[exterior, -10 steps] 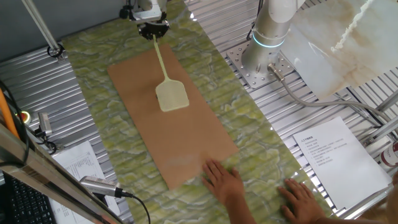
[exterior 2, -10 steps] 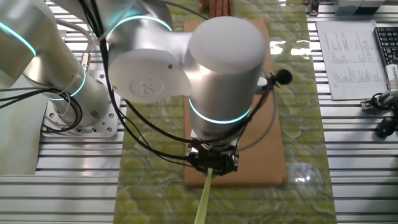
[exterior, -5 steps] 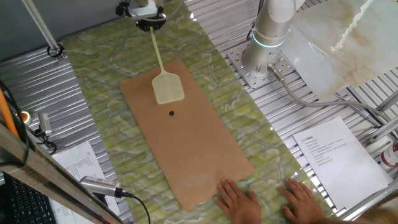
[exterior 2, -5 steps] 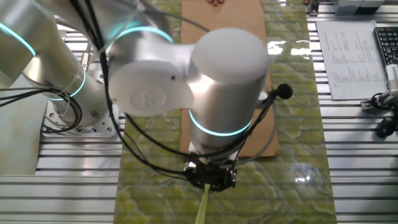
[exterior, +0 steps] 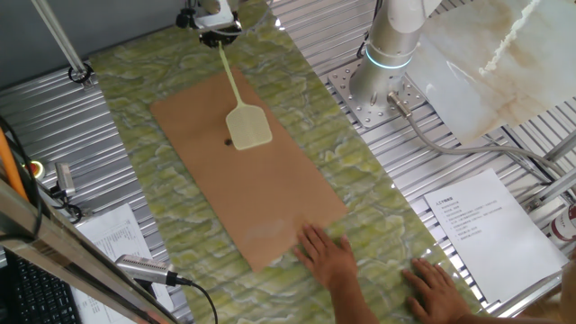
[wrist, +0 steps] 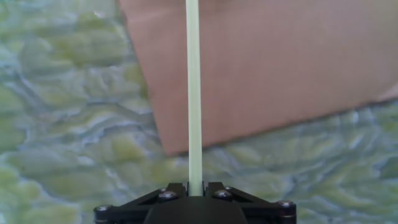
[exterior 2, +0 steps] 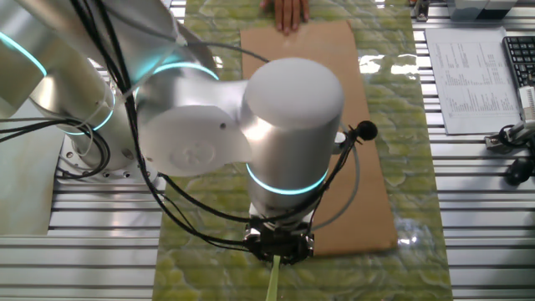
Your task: Swat with a flyswatter
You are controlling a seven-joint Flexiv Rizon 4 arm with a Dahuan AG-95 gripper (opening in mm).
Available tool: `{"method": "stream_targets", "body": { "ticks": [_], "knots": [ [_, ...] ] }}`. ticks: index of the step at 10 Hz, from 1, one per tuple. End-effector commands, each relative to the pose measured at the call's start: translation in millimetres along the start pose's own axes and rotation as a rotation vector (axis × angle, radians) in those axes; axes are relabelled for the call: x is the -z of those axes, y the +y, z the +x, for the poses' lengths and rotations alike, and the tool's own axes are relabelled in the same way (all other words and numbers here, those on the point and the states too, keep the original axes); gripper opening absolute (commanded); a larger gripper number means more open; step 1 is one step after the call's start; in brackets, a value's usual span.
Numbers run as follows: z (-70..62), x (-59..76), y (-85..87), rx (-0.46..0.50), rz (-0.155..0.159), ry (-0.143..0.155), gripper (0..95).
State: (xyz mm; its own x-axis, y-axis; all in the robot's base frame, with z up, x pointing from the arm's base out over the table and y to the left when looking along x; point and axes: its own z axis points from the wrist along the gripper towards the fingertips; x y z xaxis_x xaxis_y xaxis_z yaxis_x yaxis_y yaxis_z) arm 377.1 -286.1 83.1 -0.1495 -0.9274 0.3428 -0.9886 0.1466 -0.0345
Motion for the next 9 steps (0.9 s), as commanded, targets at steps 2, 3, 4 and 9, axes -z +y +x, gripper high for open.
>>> {"method": "stream_targets", "body": {
  "ticks": [2, 3, 4, 9],
  "knots": [
    [0.5, 2.3, 1.2, -0.002, 0.0, 0.081, 0.0],
    [0.5, 2.8, 1.2, -0.012, -0.002, 0.072, 0.0],
    [-0.2, 7.5, 1.4, -0.061, -0.035, -0.009, 0.0],
    [-3.6, 32.6, 3.5, -0.139, -0.108, -0.137, 0.0]
  ]
}}
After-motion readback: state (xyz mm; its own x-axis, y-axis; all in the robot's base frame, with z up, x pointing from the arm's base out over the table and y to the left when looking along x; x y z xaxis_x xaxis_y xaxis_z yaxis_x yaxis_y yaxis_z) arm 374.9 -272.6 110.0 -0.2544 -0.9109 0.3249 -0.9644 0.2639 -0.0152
